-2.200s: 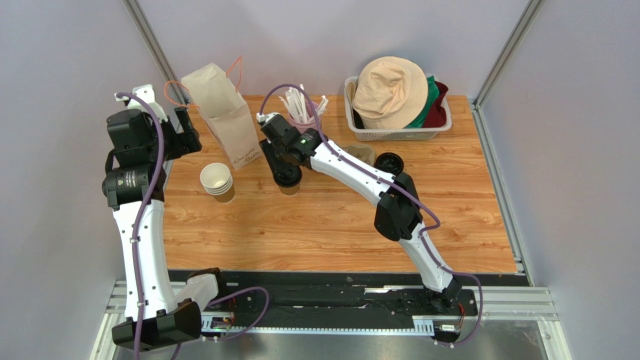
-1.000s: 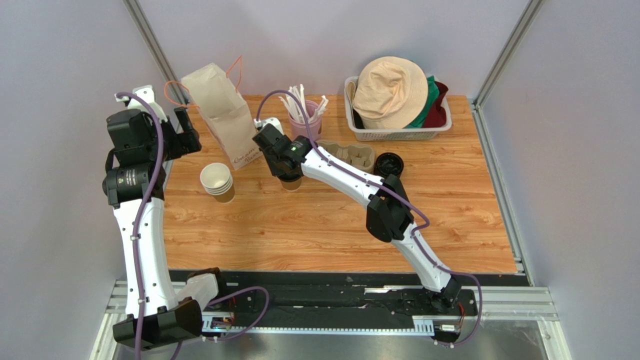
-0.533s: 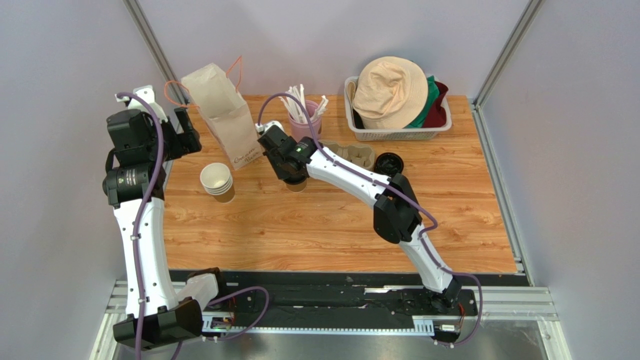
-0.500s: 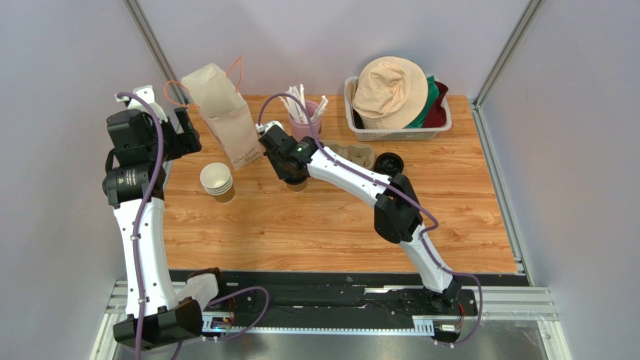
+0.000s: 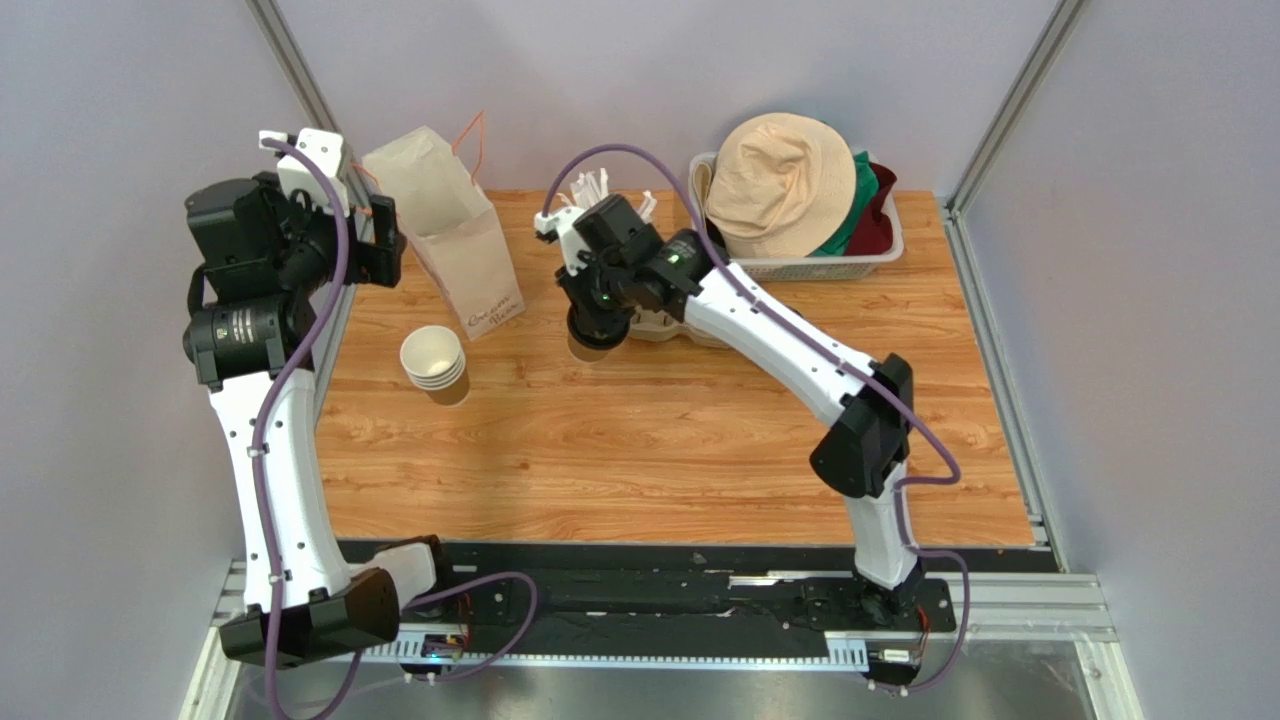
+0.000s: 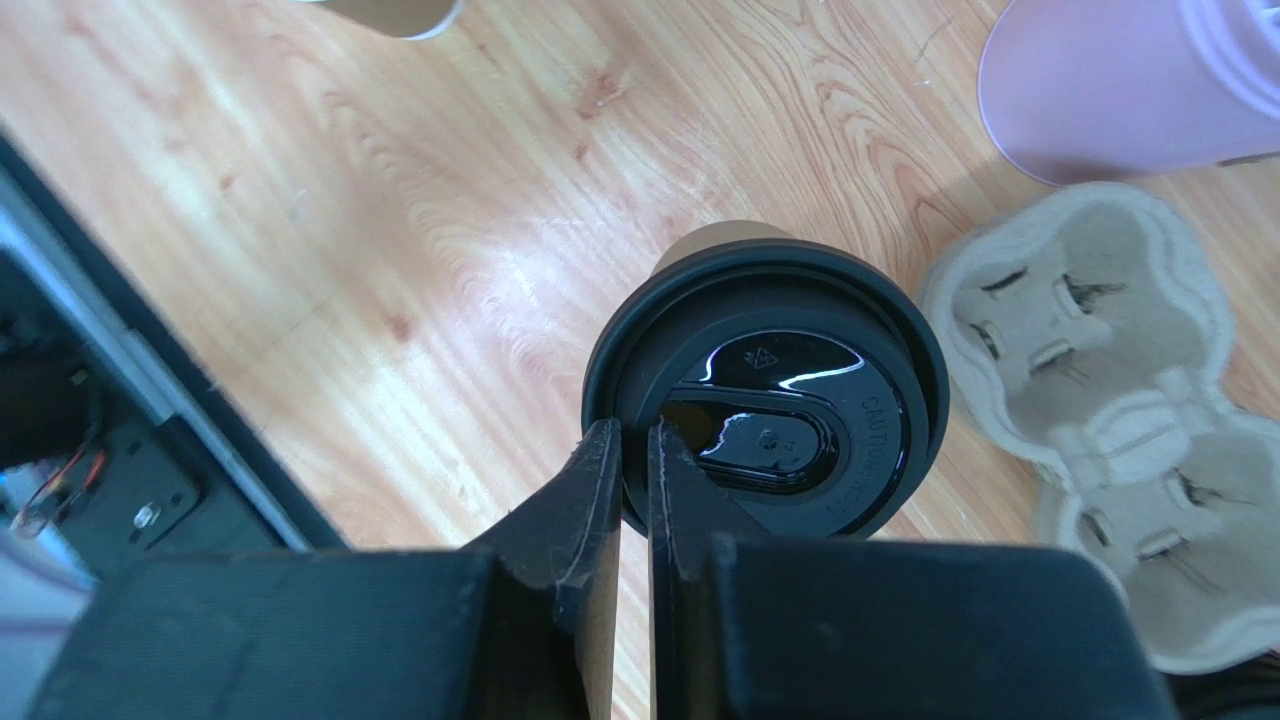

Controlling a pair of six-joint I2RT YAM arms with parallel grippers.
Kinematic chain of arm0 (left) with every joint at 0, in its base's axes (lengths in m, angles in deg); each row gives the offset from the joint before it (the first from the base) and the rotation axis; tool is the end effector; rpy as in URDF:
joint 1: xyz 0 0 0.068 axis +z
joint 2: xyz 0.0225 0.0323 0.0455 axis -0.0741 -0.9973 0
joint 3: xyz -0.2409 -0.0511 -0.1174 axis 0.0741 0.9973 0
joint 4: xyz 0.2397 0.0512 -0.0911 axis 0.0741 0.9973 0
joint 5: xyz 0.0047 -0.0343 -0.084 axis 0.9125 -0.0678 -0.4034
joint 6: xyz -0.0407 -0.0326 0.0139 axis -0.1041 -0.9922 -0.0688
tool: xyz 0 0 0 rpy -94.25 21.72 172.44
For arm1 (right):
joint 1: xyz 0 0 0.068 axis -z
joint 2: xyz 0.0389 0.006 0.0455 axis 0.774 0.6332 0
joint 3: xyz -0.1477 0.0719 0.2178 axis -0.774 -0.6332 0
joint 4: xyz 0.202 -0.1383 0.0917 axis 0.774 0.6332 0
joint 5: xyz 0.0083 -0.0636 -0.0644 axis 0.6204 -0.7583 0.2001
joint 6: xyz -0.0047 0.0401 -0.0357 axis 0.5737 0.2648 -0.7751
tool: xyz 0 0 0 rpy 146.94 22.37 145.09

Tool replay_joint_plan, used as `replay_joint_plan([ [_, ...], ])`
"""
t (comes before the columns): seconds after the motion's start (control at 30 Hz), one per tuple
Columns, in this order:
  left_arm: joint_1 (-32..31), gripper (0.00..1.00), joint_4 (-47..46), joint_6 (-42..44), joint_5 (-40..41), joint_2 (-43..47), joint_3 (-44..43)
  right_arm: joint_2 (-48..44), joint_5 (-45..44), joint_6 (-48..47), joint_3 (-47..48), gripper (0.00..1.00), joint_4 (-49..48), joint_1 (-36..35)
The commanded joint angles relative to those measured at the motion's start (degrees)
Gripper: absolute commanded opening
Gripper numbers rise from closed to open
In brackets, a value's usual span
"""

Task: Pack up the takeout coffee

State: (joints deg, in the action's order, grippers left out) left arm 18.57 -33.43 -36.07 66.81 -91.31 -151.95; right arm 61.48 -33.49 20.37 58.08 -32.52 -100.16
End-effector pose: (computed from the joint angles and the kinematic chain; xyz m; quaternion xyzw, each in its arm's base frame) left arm 0.2007 0.0394 0.4766 0.0608 0.8099 -0.0137 0.5833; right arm 0.2915 0.3447 0.3431 -0.3902 0.8520 0.1814 0.2982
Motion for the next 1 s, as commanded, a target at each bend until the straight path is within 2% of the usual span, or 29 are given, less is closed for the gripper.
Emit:
replay_joint_plan([
  [0.0, 0.2, 0.99, -0.3, 12.6, -9.7, -3.5, -6.9, -7.0, 9.1, -4.2, 2.4, 0.0, 5.3, 1.8],
  [0.1, -1.4, 0.99, 1.8, 18.3, -9.5, -7.9, -11.1, -10.3, 12.3, -5.1, 1.9, 0.0, 6.9, 3.1],
  [0.2, -6.0, 0.99, 3.5, 23.3, -5.4, -12.4, -13.5, -13.0, 14.3, -6.6, 1.8, 0.0, 9.1, 4.6],
  [0.37, -9.5, 0.99, 4.8, 28.3, 0.4, -19.1, -15.3, -19.1, 13.9, -8.0, 1.2, 0.0, 10.8, 8.6],
  [0.73, -11.1, 0.95, 11.8, 33.1, 1.5, -29.4, -20.7, -31.0, 14.0, -8.7, -4.1, 0.0, 9.9, 18.8],
  [0.97, -12.5, 0.89, 13.7, 34.7, 1.8, -32.1, -20.5, -34.6, 14.1, -8.8, -6.2, 0.0, 9.3, 21.5],
])
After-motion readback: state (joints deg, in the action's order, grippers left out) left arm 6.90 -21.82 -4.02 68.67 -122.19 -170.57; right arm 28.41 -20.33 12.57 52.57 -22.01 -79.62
